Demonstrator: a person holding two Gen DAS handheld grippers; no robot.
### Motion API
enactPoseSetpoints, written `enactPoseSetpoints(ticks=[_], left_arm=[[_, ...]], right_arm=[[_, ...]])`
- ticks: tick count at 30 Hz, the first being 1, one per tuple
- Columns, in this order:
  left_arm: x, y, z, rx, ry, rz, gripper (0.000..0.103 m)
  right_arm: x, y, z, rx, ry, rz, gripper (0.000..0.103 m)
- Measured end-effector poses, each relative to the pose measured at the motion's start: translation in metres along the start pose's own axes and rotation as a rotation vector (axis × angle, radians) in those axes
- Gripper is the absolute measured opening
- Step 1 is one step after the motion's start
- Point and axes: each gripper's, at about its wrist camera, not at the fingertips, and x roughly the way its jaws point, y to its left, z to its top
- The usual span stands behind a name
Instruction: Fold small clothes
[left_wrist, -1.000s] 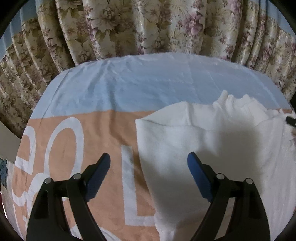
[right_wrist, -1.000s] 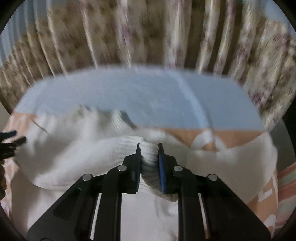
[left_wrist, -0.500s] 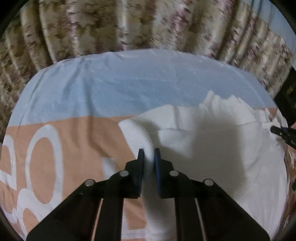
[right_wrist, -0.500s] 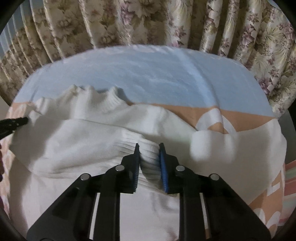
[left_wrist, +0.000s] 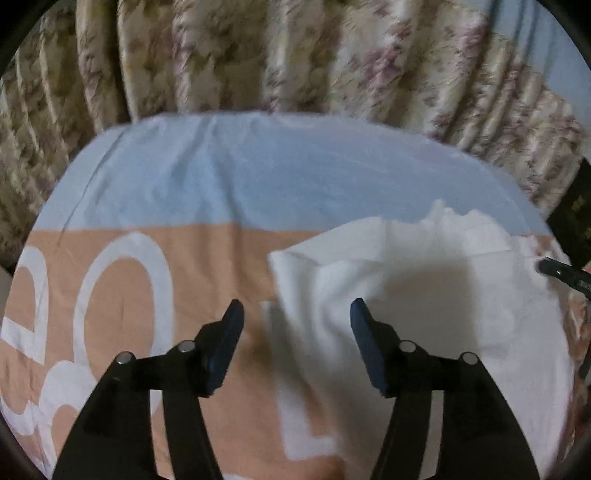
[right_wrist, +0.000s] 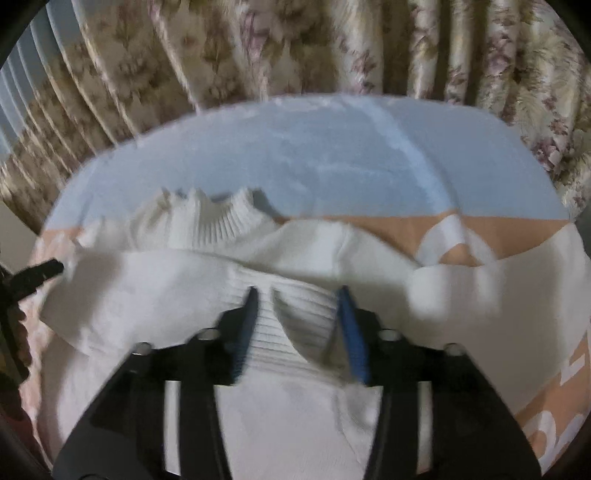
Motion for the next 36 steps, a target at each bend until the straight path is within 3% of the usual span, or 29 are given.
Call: enactPoseSetpoints(ticks=[3,6,8,10,11,18,21,26,28,30,36], left_arm=[[-0.011,-0.032,-0.007,0.080,-0.006,-0.018,0.065],[-0.001,-0.061,-0.018,0.137,0.036,-0.047,0.065],[0.014,-0.076,-0.027,0.169,0.077,-0.047,0.065],[0.024,-0.080,-0.031,0.190,0.092,-0.006,0.065],[0.024,-0.082,-0.032,0.202,0.083,0.003,0.065],[0.018,-0.077,-0.037,0.202,0.093,0.015,0.065],[0.023,-0.076,-0.039,0.198,0.096,0.029,0.065],[0.013,-0.077,-0.040,0.204,0.082,0.049,0.065],[0.006,-0.082,-0.039,0.205,0.062,0.050,0.073],[0.000,-0.087,-0.037,0.203,0.032,0.064,0.089],[-0.011,-0.119,-0.025,0.199,-0.018,0.029,0.093]], right_arm=[[-0.004,0.000,-0.007,-0.003,0.025,0.016,0.051],[0.013,0.007,-0.019,-0.017,0.110,-0.027,0.052],[0.019,0.007,-0.025,-0.006,0.103,-0.028,0.046],[0.009,0.008,-0.026,-0.020,0.072,-0.036,0.017],[0.006,0.007,-0.026,-0.014,0.069,-0.021,0.013],[-0.004,-0.010,-0.035,0.020,0.087,-0.016,0.013],[0.002,-0.016,-0.036,0.019,0.080,-0.005,0.020],[-0.033,-0.034,-0.035,0.047,0.004,0.008,0.030],[-0.053,-0.049,-0.036,0.063,-0.045,0.000,0.046],[-0.070,-0.065,-0.037,0.071,-0.092,-0.069,0.066],[-0.087,-0.120,-0.048,0.115,-0.131,-0.230,0.088]])
